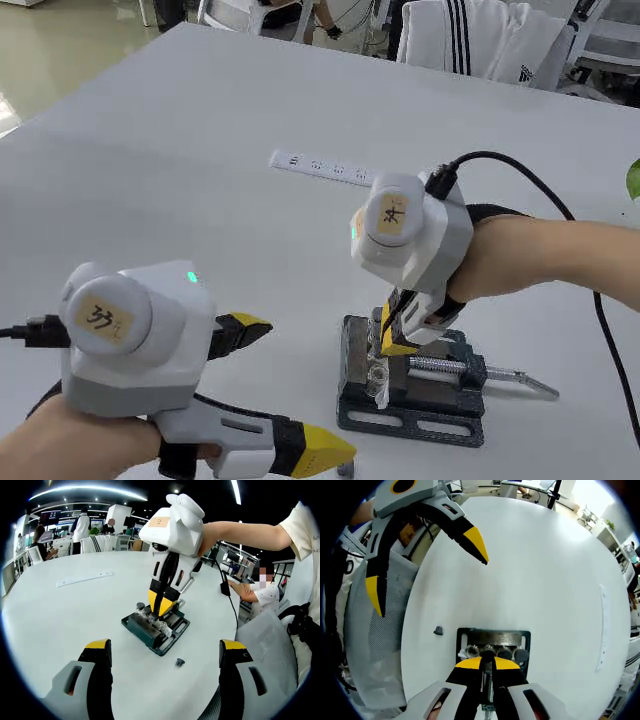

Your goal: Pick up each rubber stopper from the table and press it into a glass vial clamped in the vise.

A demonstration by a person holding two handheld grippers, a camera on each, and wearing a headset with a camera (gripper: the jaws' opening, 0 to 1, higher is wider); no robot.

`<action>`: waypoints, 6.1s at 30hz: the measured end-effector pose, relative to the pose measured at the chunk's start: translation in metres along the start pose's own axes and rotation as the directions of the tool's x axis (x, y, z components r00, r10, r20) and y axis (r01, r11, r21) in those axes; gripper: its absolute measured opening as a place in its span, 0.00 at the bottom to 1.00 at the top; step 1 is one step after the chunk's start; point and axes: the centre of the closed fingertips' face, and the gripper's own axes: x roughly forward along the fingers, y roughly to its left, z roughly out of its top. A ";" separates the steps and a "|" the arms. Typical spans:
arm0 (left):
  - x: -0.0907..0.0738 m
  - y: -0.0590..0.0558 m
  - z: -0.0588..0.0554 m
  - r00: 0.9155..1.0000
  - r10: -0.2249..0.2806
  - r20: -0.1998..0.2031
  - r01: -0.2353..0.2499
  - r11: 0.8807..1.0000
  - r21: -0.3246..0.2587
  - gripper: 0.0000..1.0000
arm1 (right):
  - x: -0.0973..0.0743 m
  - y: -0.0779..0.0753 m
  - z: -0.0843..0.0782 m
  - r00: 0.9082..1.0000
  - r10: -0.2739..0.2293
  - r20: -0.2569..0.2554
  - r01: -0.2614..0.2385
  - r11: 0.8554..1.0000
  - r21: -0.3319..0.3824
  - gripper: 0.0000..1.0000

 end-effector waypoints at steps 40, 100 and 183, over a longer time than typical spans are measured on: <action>-0.005 -0.005 -0.003 1.000 -0.003 -0.008 0.003 1.000 -0.003 0.88 | -0.005 0.061 0.003 0.936 -0.047 0.349 -0.038 0.971 0.235 0.38; -0.017 -0.007 -0.017 1.000 0.020 -0.002 -0.020 0.999 -0.026 0.87 | 0.066 0.085 0.018 0.925 0.020 0.378 -0.103 0.975 0.199 0.13; 0.054 -0.044 -0.017 0.994 -0.103 0.028 0.096 0.755 -0.649 0.19 | -0.016 0.082 0.000 0.879 -0.309 0.363 0.284 0.951 0.122 0.08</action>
